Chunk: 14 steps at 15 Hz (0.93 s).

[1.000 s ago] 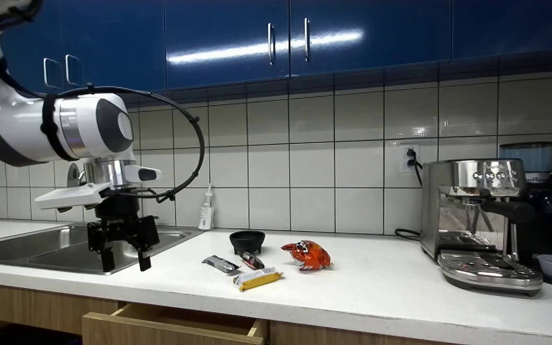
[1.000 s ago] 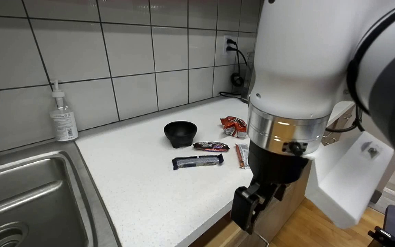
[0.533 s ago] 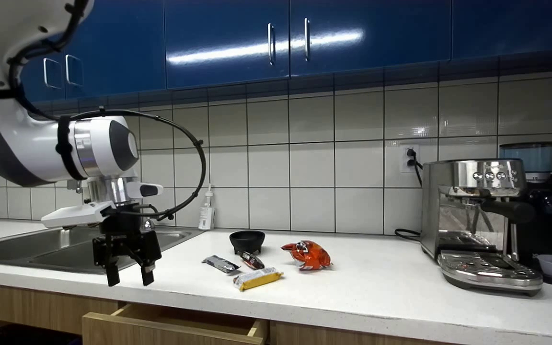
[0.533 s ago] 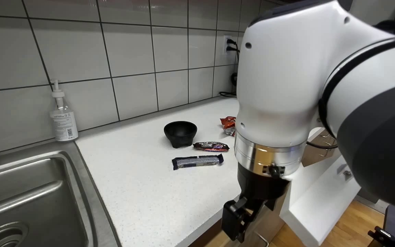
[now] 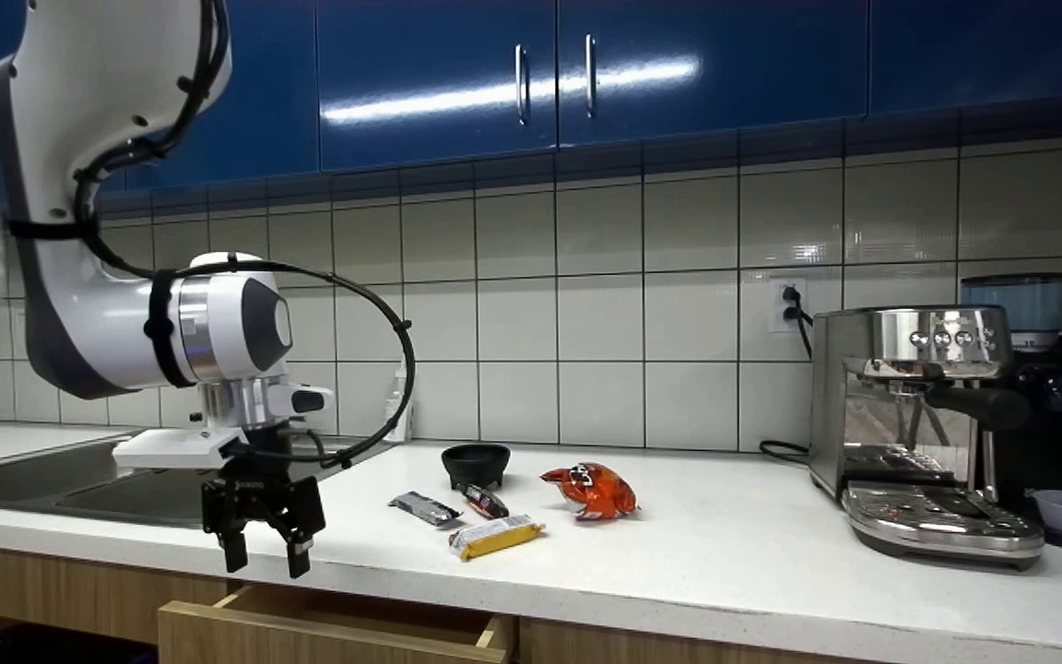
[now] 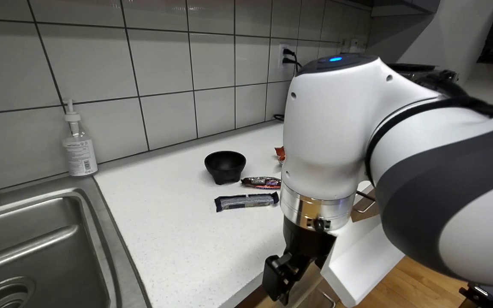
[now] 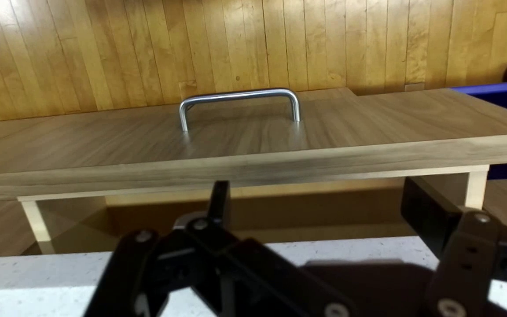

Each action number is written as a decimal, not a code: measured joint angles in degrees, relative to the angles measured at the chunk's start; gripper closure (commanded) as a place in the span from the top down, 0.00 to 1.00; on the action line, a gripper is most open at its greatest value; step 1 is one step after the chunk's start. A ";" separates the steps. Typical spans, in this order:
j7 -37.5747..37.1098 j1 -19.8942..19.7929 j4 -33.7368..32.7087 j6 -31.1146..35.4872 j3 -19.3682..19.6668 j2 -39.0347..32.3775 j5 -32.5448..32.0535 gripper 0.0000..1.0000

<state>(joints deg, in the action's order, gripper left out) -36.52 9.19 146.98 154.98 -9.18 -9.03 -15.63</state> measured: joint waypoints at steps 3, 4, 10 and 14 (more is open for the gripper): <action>1.02 1.13 -1.63 2.25 1.72 -3.21 0.07 1.00; 1.60 1.47 -2.22 2.78 2.16 -4.23 0.20 1.00; 7.51 2.98 -5.66 5.11 3.84 -10.14 2.28 1.00; 10.22 4.22 -6.92 7.09 4.94 -13.01 3.61 1.00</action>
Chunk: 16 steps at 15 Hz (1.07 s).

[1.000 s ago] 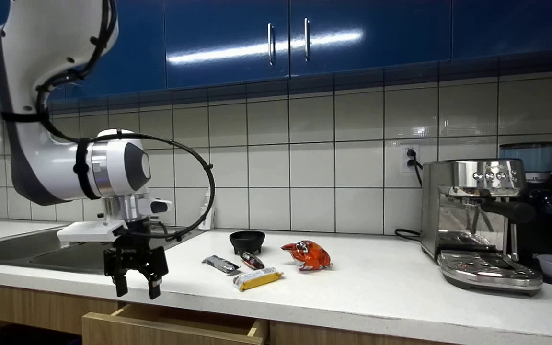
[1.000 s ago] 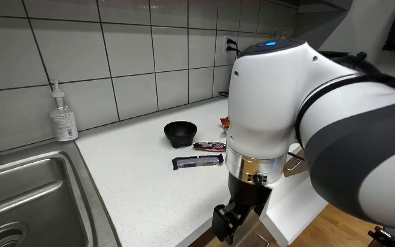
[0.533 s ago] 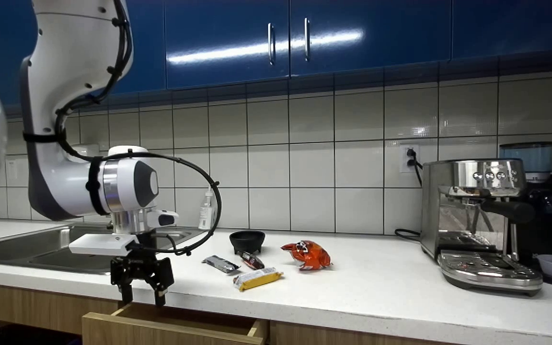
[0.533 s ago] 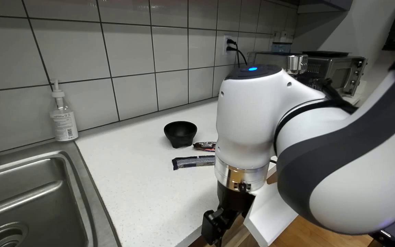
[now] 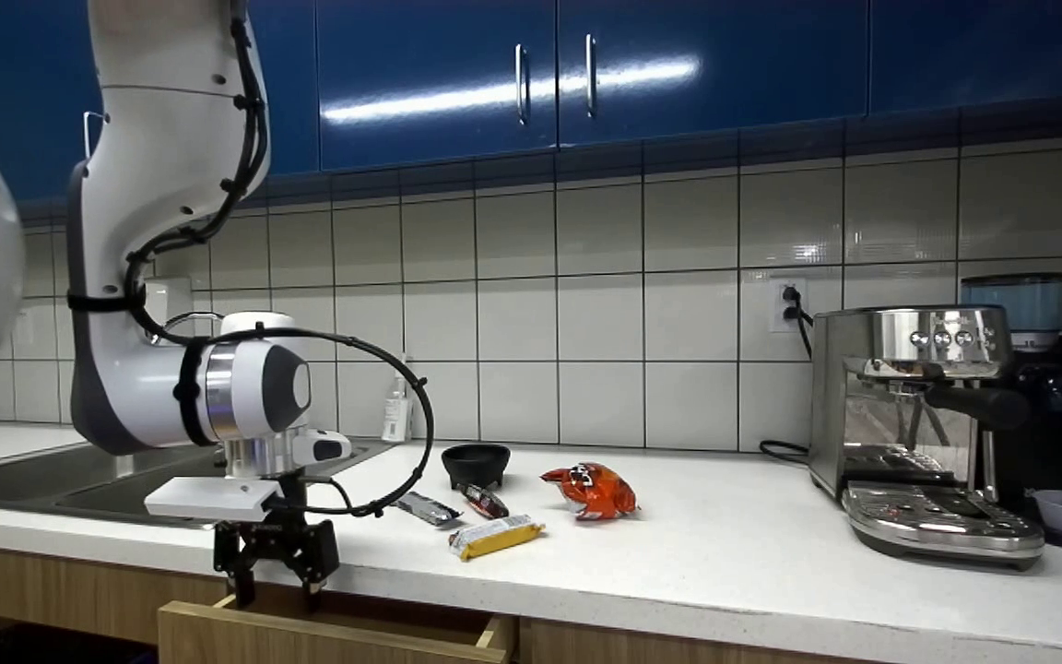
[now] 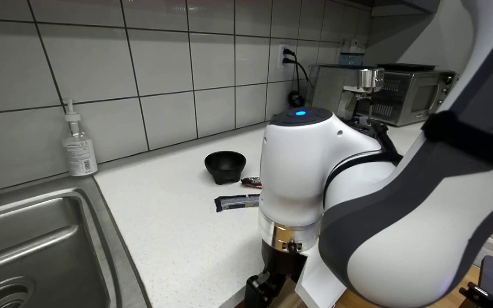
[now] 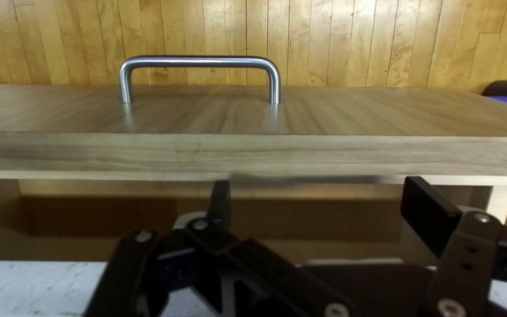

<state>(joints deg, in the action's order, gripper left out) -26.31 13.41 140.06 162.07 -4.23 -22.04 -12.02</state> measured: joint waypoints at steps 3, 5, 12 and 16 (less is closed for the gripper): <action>0.24 1.82 -0.60 1.76 1.90 -1.51 0.02 1.00; 0.36 2.61 -0.83 3.13 2.70 -2.25 0.52 1.00; 1.73 3.98 -1.20 5.38 4.01 -4.03 3.74 1.00; 4.68 3.81 -1.14 5.38 3.50 -4.00 6.97 1.00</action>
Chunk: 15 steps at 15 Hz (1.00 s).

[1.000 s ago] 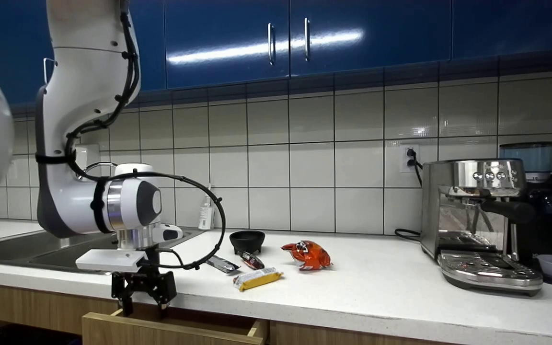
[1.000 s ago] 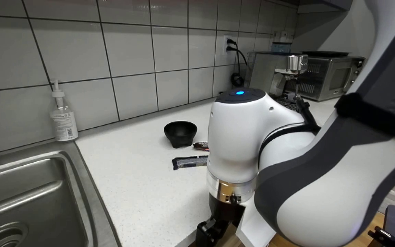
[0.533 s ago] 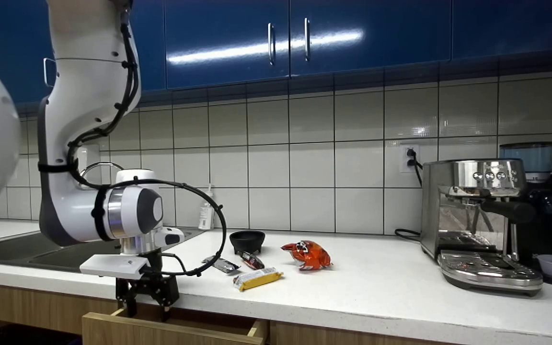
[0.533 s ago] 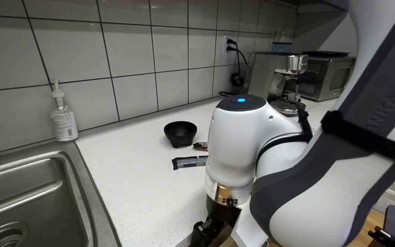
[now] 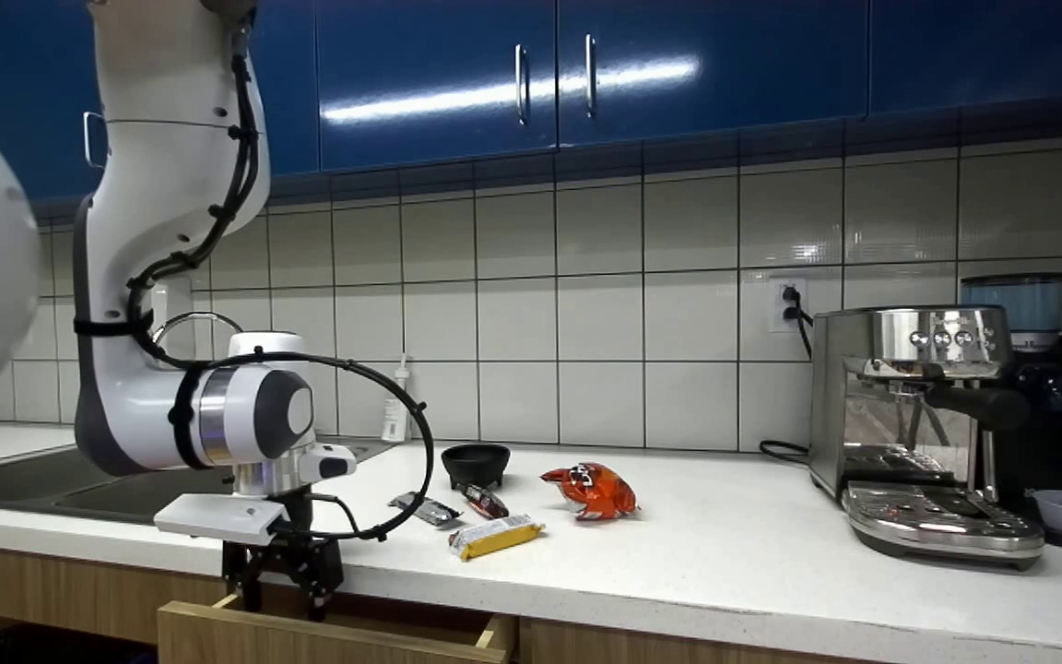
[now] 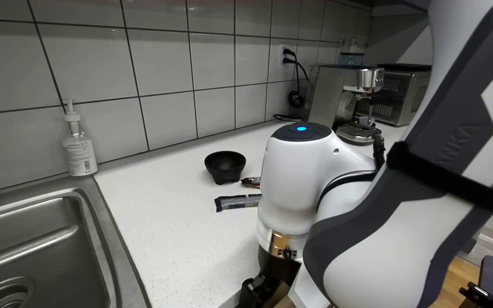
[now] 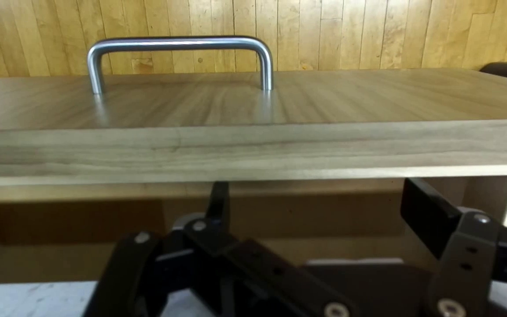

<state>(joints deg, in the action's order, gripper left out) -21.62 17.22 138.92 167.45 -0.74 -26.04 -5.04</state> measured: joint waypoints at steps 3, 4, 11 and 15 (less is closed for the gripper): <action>1.93 -0.17 0.59 -0.31 -0.84 0.58 1.93 1.00; 2.51 -0.30 0.88 -0.66 -1.25 0.84 2.66 1.00; 3.01 -0.73 2.80 -4.95 -3.06 2.66 5.34 1.00; 2.99 -0.70 4.03 -7.40 -3.66 3.69 5.95 1.00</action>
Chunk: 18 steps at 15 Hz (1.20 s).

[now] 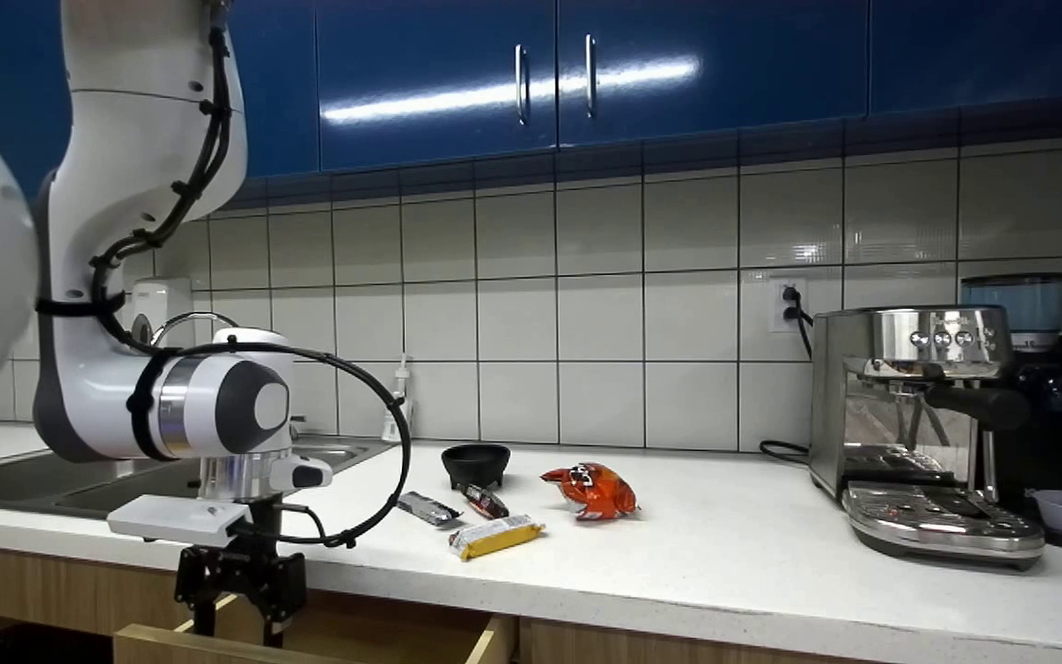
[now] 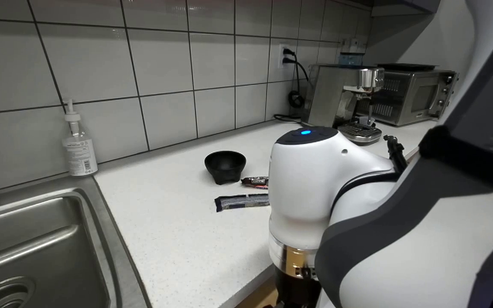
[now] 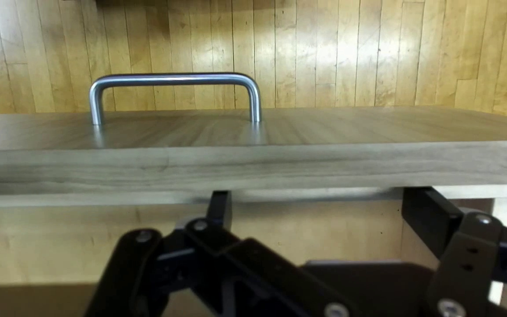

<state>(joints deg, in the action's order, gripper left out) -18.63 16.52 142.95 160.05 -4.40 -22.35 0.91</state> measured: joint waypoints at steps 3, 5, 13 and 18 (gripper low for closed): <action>-0.01 0.00 0.96 -2.14 -0.52 0.84 0.64 1.00; -0.01 0.00 1.76 -3.76 -0.91 1.53 1.10 1.00; -0.05 0.00 6.00 -10.04 -2.68 4.80 3.96 1.00; -0.35 -0.04 7.06 -12.68 -2.94 6.70 4.56 1.00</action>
<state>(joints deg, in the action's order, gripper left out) -18.98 16.48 150.01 147.37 -7.34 -15.65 5.46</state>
